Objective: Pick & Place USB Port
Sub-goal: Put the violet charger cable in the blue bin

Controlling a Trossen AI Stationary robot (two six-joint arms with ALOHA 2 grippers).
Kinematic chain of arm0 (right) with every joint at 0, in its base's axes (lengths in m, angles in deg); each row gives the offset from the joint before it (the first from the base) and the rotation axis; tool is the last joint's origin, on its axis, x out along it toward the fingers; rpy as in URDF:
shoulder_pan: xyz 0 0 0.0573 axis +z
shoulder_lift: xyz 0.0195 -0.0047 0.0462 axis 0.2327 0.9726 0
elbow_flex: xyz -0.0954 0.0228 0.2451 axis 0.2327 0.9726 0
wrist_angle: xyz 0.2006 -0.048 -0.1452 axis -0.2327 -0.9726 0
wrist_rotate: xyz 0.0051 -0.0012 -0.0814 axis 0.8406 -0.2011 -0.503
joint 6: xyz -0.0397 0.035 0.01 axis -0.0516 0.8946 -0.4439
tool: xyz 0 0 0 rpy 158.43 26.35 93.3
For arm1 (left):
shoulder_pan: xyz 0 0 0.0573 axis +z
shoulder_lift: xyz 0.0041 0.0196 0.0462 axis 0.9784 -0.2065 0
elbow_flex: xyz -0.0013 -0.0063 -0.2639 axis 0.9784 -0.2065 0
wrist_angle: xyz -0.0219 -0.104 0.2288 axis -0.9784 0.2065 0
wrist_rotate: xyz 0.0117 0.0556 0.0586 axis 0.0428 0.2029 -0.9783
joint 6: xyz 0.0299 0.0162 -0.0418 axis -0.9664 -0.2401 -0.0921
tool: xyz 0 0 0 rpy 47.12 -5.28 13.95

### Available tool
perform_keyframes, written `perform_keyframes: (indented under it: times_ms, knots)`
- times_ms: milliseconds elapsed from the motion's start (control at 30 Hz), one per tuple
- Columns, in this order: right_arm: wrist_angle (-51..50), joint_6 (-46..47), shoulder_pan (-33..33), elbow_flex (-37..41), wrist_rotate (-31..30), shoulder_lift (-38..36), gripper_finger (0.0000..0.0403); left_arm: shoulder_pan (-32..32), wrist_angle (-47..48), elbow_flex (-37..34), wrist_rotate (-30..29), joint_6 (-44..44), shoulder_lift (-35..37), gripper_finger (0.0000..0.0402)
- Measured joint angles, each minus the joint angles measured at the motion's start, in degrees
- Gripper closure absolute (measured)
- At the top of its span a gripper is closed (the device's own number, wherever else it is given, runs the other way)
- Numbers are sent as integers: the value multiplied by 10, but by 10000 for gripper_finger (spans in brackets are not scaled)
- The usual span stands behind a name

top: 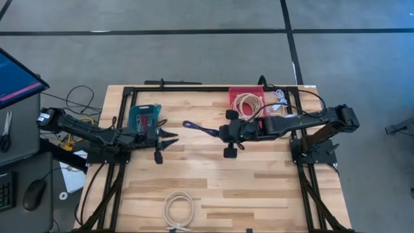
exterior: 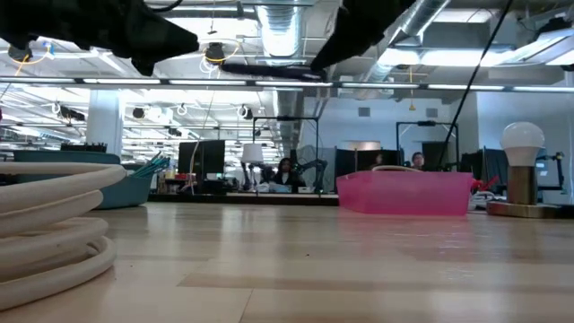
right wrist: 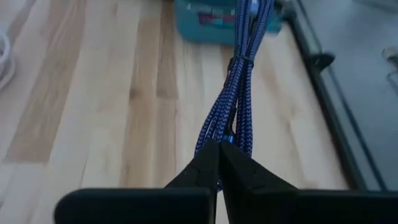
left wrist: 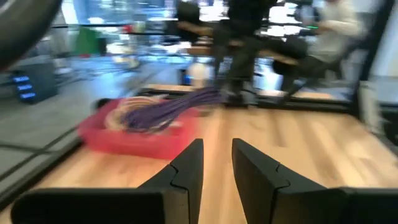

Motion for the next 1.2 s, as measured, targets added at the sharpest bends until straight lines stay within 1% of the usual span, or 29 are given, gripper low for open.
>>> perform_keyframes:
  times_ms: [100, 133, 233, 333, 533, 667, 867, 1200]
  knots:
    - [35, -22, -2, 0, 0, 1, 403, 17, -2, 0, -63, 13, 0, 316]
    - [46, -28, -2, 0, 0, 3, 403, 24, -1, 0, -75, 13, 0, 314]
    - [56, -36, -2, 0, -2, 9, 403, 47, -1, 0, -79, 14, 0, 298]
    - [71, -38, -2, 0, -1, 10, 403, 64, -2, 0, -60, 16, 0, 271]
    - [85, -43, -2, 0, 4, 13, 403, 89, -26, 0, 14, 36, 0, 216]
    - [89, -43, -2, 0, 16, 13, 403, 92, -61, 0, 27, 36, 0, 195]
    - [114, -43, 0, 0, 43, 13, 403, 92, -76, 0, 27, 36, 0, 183]
    - [120, -51, 11, 0, 58, 13, 403, 98, -74, 0, 27, 36, 0, 187]
